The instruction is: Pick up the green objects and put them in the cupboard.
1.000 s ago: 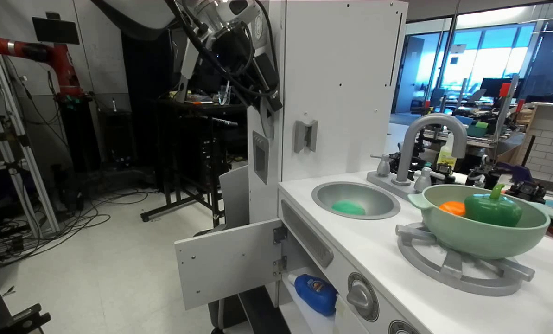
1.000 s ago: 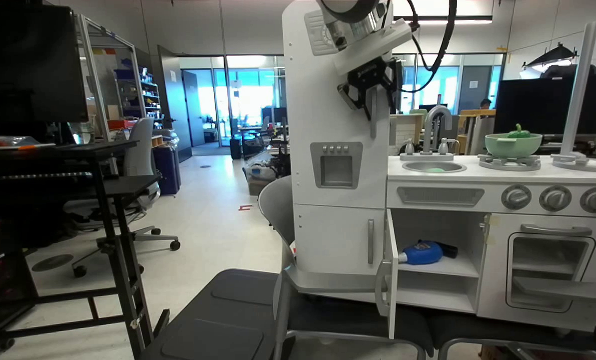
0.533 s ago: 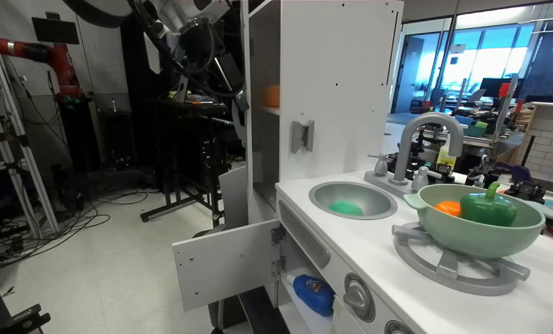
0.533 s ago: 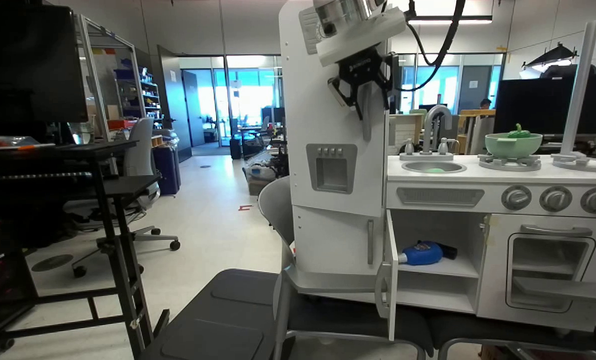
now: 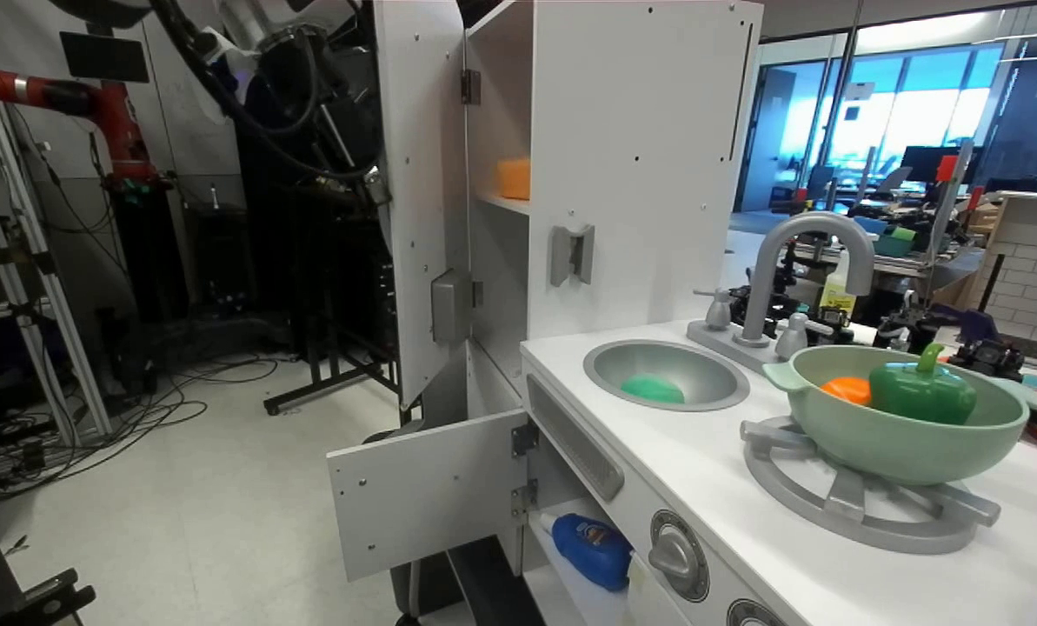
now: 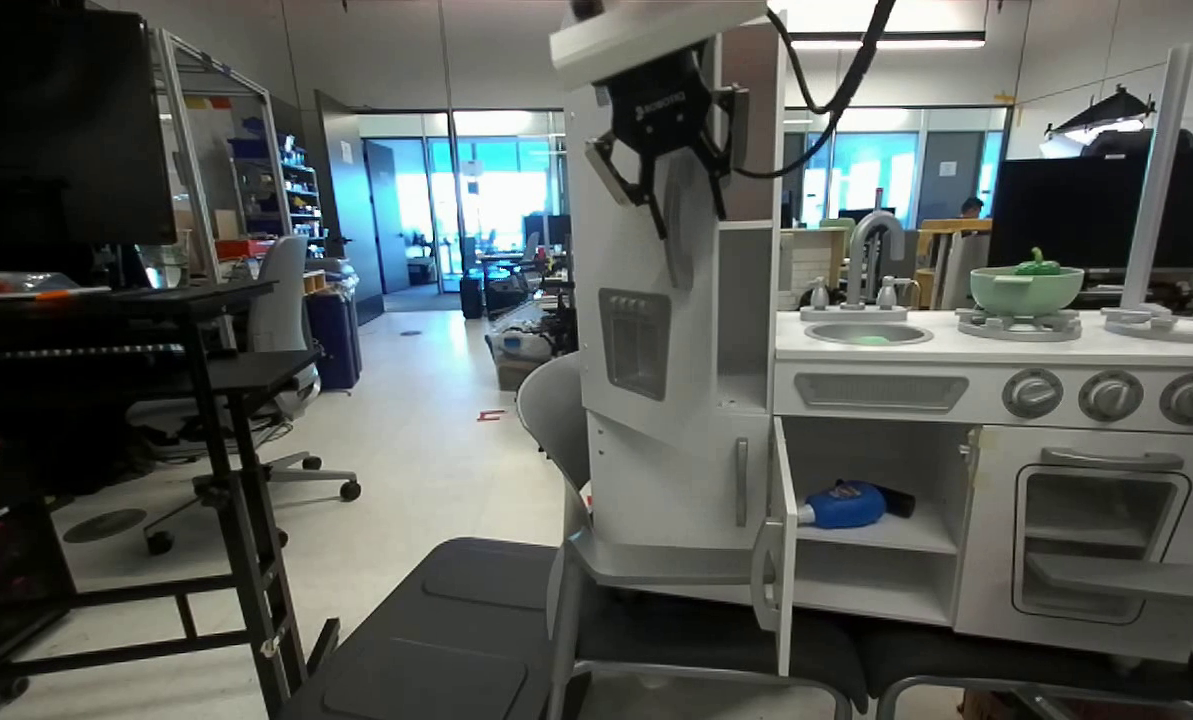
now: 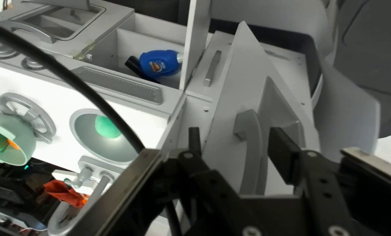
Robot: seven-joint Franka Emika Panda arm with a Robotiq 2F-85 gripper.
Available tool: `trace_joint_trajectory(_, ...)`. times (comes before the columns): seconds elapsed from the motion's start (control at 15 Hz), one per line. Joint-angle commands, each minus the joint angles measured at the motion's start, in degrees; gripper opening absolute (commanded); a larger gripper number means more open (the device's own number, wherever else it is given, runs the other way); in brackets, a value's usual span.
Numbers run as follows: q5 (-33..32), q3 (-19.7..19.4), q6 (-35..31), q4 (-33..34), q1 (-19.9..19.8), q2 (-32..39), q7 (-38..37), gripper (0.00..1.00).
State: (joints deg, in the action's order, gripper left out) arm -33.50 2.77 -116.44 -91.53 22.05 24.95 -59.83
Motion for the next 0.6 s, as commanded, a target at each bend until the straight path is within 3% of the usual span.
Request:
trace_joint_trajectory(0.0,0.79,3.62,1.00,-0.59,2.21,-2.66,4.68,0.31)
trace_joint_trajectory(0.07,1.24,4.57,1.35,0.41,2.87,-2.57,5.36,0.51)
trace_joint_trajectory(0.13,1.66,5.52,2.57,3.08,3.79,-1.39,6.75,0.79)
trace_joint_trajectory(0.27,2.20,6.69,1.37,2.51,4.16,-2.16,8.66,0.78)
trace_joint_trajectory(0.47,4.84,8.29,0.39,3.11,3.47,-3.05,16.59,0.99)
trace_joint_trajectory(0.53,6.60,8.65,1.84,5.80,3.23,-2.24,21.17,1.00)
